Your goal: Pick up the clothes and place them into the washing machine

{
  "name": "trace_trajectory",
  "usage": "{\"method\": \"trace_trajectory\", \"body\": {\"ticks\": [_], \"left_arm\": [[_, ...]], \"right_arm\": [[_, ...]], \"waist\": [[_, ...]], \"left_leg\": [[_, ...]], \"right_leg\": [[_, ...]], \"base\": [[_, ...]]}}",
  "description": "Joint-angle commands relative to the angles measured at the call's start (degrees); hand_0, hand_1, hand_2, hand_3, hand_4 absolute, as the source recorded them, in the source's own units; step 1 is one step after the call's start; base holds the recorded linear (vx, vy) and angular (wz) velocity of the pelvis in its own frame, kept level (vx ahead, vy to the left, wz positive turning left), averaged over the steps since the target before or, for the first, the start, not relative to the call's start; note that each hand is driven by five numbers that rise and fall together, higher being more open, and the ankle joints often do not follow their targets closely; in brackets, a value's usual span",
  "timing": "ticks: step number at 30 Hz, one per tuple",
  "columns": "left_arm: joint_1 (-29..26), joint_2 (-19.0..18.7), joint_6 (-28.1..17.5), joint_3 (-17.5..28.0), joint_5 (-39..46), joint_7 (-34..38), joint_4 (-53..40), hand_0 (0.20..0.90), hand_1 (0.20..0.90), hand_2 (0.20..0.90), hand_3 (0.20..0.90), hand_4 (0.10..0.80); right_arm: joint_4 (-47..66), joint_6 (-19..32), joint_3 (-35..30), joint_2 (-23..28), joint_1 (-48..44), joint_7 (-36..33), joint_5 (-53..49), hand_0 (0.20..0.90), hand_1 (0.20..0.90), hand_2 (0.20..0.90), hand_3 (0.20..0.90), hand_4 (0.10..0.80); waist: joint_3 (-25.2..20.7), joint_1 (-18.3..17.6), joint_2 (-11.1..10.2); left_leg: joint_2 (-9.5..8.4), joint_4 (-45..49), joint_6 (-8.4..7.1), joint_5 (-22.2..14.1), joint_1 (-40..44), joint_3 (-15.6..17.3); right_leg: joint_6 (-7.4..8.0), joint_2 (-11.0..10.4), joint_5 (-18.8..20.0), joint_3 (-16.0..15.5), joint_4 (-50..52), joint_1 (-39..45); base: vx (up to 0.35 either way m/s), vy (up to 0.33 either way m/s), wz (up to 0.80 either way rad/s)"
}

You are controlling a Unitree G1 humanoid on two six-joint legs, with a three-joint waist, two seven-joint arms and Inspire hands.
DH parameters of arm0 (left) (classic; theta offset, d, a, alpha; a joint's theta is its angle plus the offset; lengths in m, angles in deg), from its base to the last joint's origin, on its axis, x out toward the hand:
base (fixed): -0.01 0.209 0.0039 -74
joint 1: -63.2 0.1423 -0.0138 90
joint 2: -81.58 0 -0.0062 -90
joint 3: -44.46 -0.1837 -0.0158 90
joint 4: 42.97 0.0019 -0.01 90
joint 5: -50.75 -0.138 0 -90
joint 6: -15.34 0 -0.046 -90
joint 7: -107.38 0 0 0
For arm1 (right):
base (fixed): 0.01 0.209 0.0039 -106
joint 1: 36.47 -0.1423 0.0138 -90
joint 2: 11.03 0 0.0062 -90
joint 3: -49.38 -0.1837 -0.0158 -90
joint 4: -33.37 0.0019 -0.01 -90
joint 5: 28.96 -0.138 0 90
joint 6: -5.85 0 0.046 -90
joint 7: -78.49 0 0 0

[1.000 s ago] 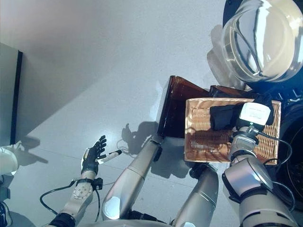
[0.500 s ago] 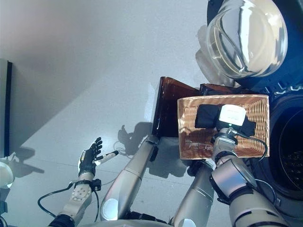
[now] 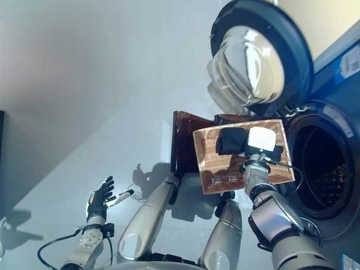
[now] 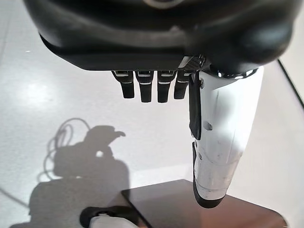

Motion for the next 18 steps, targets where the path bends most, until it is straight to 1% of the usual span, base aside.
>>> {"method": "trace_trajectory", "body": {"ticks": [1, 2, 4, 5, 7, 8, 10, 11, 12, 13, 15, 16, 18], "left_arm": [[3.44, -0.43, -3.85, 1.04, 2.06, -0.58, 1.93, 0.9, 0.9, 0.9, 0.9, 0.8], [3.38, -0.27, -3.94, 0.94, 2.15, -0.77, 2.29, 0.9, 0.9, 0.9, 0.9, 0.8], [3.74, 0.41, -3.89, 0.17, 2.1, -1.1, 3.41, 0.9, 0.9, 0.9, 0.9, 0.8], [4.35, 0.71, -4.06, 0.26, 2.53, -1.49, 3.22, 0.9, 0.9, 0.9, 0.9, 0.8], [5.11, 0.85, -3.96, 0.37, 2.06, -1.89, 3.56, 0.9, 0.9, 0.9, 0.9, 0.8], [5.55, 1.03, -4.12, 0.94, 2.52, -2.09, 3.8, 0.9, 0.9, 0.9, 0.9, 0.8], [5.67, 1.04, -3.9, 1.37, 1.67, -2.2, 5.17, 0.9, 0.9, 0.9, 0.9, 0.8], [5.93, 1.2, -4.07, 1.46, 1.84, -2.22, 5.23, 0.9, 0.9, 0.9, 0.9, 0.8], [5.95, 1.16, -4.08, 1.41, 1.86, -2.23, 5.23, 0.9, 0.9, 0.9, 0.9, 0.8], [5.93, 1.53, -4.0, 1.68, 1.71, -2.22, 5.22, 0.9, 0.9, 0.9, 0.9, 0.8], [5.7, 1.73, -4.15, 1.43, 1.62, -2.0, 5.1, 0.9, 0.9, 0.9, 0.9, 0.8], [5.63, 2.02, -4.13, 1.44, 1.88, -2.1, 4.66, 0.9, 0.9, 0.9, 0.9, 0.8], [5.48, 2.41, -4.07, 1.07, 2.03, -1.96, 3.29, 0.9, 0.9, 0.9, 0.9, 0.8]], "right_arm": [[5.37, 2.76, -2.63, 7.26, -0.47, -2.81, -3.95, 0.2, 0.2, 0.2, 0.2, 0.3], [6.73, 4.07, -4.41, 6.81, 1.12, -2.83, -5.82, 0.2, 0.2, 0.2, 0.2, 0.3], [7.33, 8.33, -11.01, 5.3, 4.19, -3.04, -14.6, 0.2, 0.2, 0.2, 0.2, 0.3], [9.35, 10.11, -13.16, 4.68, 5.89, -2.68, -17.86, 0.2, 0.2, 0.2, 0.2, 0.3], [9.69, 12.75, -18.02, 3.37, 8.48, -3.03, -24.02, 0.2, 0.2, 0.2, 0.2, 0.3], [12.45, 14.62, -19.56, 2.4, 10.19, -2.07, -26.77, 0.2, 0.2, 0.2, 0.2, 0.3], [14.36, 17.22, -23.45, 0.94, 13.21, -1.22, -32.89, 0.2, 0.2, 0.2, 0.2, 0.3], [14.96, 20.05, -26.04, -0.48, 14.11, -0.21, -38.59, 0.2, 0.2, 0.2, 0.2, 0.3], [14.96, 20.08, -26.08, -0.47, 14.18, -0.15, -38.65, 0.2, 0.2, 0.2, 0.2, 0.3], [15.56, 23.13, -28.96, -2.39, 15.53, 1.58, -46.28, 0.2, 0.2, 0.2, 0.2, 0.3], [14.2, 26.45, -32.39, -3.78, 15.41, 3.12, -55.02, 0.2, 0.2, 0.2, 0.2, 0.3], [14.56, 27.95, -33.1, -4.66, 15.17, 4.55, -58.76, 0.2, 0.2, 0.2, 0.2, 0.3], [14.02, 30.9, -36.05, -5.66, 14.36, 5.29, -65.9, 0.2, 0.2, 0.2, 0.2, 0.3]], "waist": [[-4.7, -0.48, 1.83], [-5.11, -0.66, 1.88], [-6.11, -1.12, 2.05], [-6.71, -1.38, 2.1], [-7.46, -1.69, 2.56], [-7.86, -1.98, 2.66], [-8.36, -2.28, 3.03], [-8.5, -2.51, 3.29], [-8.54, -2.41, 3.25], [-8.52, -2.87, 3.98], [-8.44, -3.07, 4.57], [-8.32, -3.1, 4.82], [-7.92, -3.24, 5.0]], "left_leg": [[-0.79, -3.42, -1.91, -1.4, 2.21, 1.13], [-0.66, -4.71, -2.02, -0.99, 3.38, 1.1], [-0.25, -7.1, -2.32, -0.22, 5.57, 1.08], [-0.22, -8.05, -2.35, -0.14, 6.56, 1.08], [-0.01, -9.19, -2.33, -0.04, 8.05, 1.32], [0.05, -9.75, -2.3, -0.03, 8.54, 1.55], [0.27, -10.38, -2.21, 0.17, 8.89, 1.89], [0.24, -10.9, -2.02, 0.12, 9.19, 2.02], [0.25, -10.92, -2.02, 0.12, 9.21, 2.08], [0.33, -11.16, -1.74, 0.23, 8.85, 2.32], [0.18, -10.67, -1.34, 0.01, 8.02, 2.67], [0.17, -10.21, -1.27, -0.06, 7.36, 2.92], [0.12, -7.66, -0.99, -0.9, 5.06, 3.34]], "right_leg": [[-5.57, 3.15, 7.11, -4.46, -8.68, 3.73], [-5.34, 3.36, 7.54, -4.82, -9.96, 4.8], [-4.89, 3.52, 8.15, -5.37, -12.55, 6.99], [-4.64, 3.65, 8.49, -5.28, -13.46, 7.6], [-4.33, 3.77, 9.05, -5.02, -15.15, 8.8], [-4.16, 3.84, 9.4, -4.65, -15.79, 8.95], [-4.12, 3.95, 9.54, -4.35, -16.54, 8.87], [-4.02, 3.95, 9.67, -3.93, -16.77, 8.62], [-4.01, 3.95, 9.66, -3.86, -16.75, 8.59], [-4.08, 3.89, 9.8, -3.17, -16.55, 7.73], [-4.27, 3.92, 9.7, -2.07, -15.37, 5.87], [-4.42, 4.0, 9.52, -1.66, -15.01, 4.96], [-4.88, 4.09, 8.67, -0.85, -13.21, 3.0]], "base": [[0.114, -0.026, -0.17], [0.097, -0.043, -0.2], [0.086, -0.05, -0.16], [0.083, -0.035, -0.02], [0.067, -0.011, 0.02], [0.04, -0.001, -0.05], [0.01, 0.007, -0.11], [-0.001, 0.013, -0.13], [-0.027, 0.028, -0.17], [-0.042, 0.033, -0.21], [-0.058, 0.045, -0.17], [-0.05, 0.024, -0.23], [-0.045, -0.007, -0.32]]}}
